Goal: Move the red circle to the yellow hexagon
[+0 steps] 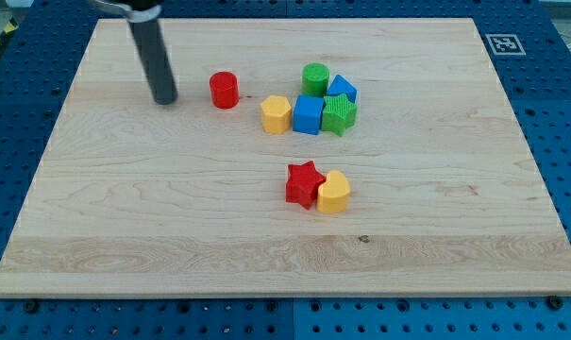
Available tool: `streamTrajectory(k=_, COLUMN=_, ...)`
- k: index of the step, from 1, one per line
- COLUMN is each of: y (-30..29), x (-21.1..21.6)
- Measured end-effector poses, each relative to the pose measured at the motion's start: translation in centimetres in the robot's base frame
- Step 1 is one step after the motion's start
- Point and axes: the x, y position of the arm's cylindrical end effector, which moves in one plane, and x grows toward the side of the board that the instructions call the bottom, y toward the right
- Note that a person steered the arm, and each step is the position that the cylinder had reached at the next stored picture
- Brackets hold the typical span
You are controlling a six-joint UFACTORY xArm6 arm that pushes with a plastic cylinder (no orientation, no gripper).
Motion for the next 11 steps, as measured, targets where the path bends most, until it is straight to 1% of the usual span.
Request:
streamTrajectory(k=1, y=-0.5, x=-3.2)
streamTrajectory(k=2, y=0.7, x=-4.2)
streamTrajectory(k=3, y=2.1, x=-4.2)
streamTrajectory(k=4, y=4.1, x=-3.7)
streamTrajectory(k=7, y=10.8, x=0.6)
streamTrajectory(k=8, y=11.9, x=1.3)
streamTrajectory(k=10, y=10.7, x=1.2)
streamTrajectory(k=11, y=8.3, x=-0.5)
